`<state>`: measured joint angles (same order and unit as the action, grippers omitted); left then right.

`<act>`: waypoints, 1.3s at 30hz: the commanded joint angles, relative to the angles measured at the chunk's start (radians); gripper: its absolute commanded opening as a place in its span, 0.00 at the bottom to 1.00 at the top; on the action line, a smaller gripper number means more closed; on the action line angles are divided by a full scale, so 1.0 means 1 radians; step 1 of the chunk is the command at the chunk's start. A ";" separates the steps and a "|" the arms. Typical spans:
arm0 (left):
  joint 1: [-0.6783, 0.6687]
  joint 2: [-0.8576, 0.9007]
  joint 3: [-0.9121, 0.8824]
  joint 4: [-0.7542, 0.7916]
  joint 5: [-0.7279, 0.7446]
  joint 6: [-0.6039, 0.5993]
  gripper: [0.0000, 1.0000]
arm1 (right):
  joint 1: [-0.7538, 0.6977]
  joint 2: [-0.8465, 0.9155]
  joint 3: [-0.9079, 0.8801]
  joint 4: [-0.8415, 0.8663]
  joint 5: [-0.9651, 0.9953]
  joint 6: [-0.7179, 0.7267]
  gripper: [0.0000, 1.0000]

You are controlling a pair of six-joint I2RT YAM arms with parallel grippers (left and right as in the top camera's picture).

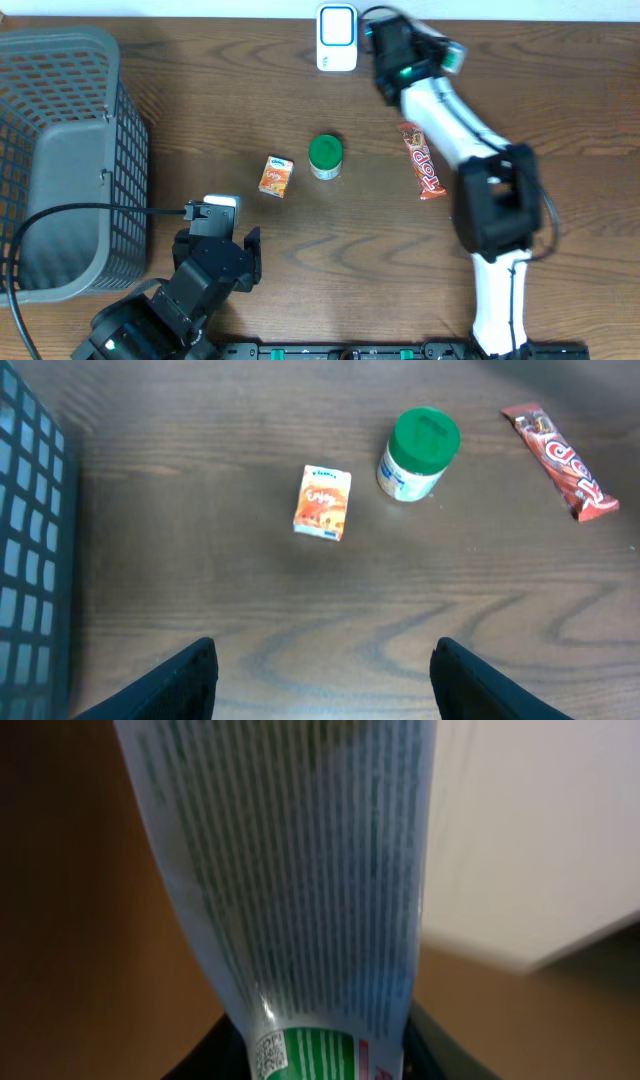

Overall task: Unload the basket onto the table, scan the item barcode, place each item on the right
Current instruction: 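Hold the Panadol box barcode under the white scanner with right gripper, then carry the Panadol box to the right table edge and release it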

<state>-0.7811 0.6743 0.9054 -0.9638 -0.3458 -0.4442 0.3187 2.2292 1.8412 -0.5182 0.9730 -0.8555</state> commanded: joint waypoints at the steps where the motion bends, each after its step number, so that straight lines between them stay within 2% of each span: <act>1: 0.002 -0.001 -0.001 -0.001 -0.014 0.006 0.69 | -0.099 -0.105 0.010 -0.179 -0.016 0.354 0.09; 6: 0.002 -0.001 -0.001 0.000 -0.014 0.006 0.69 | -0.282 -0.148 0.010 -0.511 -0.221 0.633 0.09; 11: 0.002 -0.001 -0.001 0.000 -0.014 0.006 0.69 | -0.481 -0.147 -0.002 -0.631 -0.405 0.776 0.11; 16: 0.002 -0.001 -0.001 0.000 -0.014 0.006 0.69 | -0.671 -0.147 -0.007 -0.645 -0.544 0.806 0.15; 24: 0.002 -0.001 -0.001 0.000 -0.014 0.006 0.69 | -0.891 -0.146 -0.007 -0.586 -0.770 0.806 0.17; 30: 0.002 -0.001 -0.001 -0.001 -0.014 0.006 0.69 | -0.979 -0.116 -0.018 -0.530 -0.864 0.806 0.19; 35: 0.002 -0.001 -0.001 -0.001 -0.014 0.006 0.69 | -1.007 -0.054 -0.023 -0.517 -0.982 0.806 0.34; 39: 0.002 -0.001 -0.001 -0.001 -0.014 0.006 0.69 | -1.008 -0.009 -0.023 -0.518 -0.990 0.806 0.35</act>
<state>-0.7807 0.6743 0.9054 -0.9627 -0.3462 -0.4442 -0.6888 2.1830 1.8305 -1.0344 0.0402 -0.0616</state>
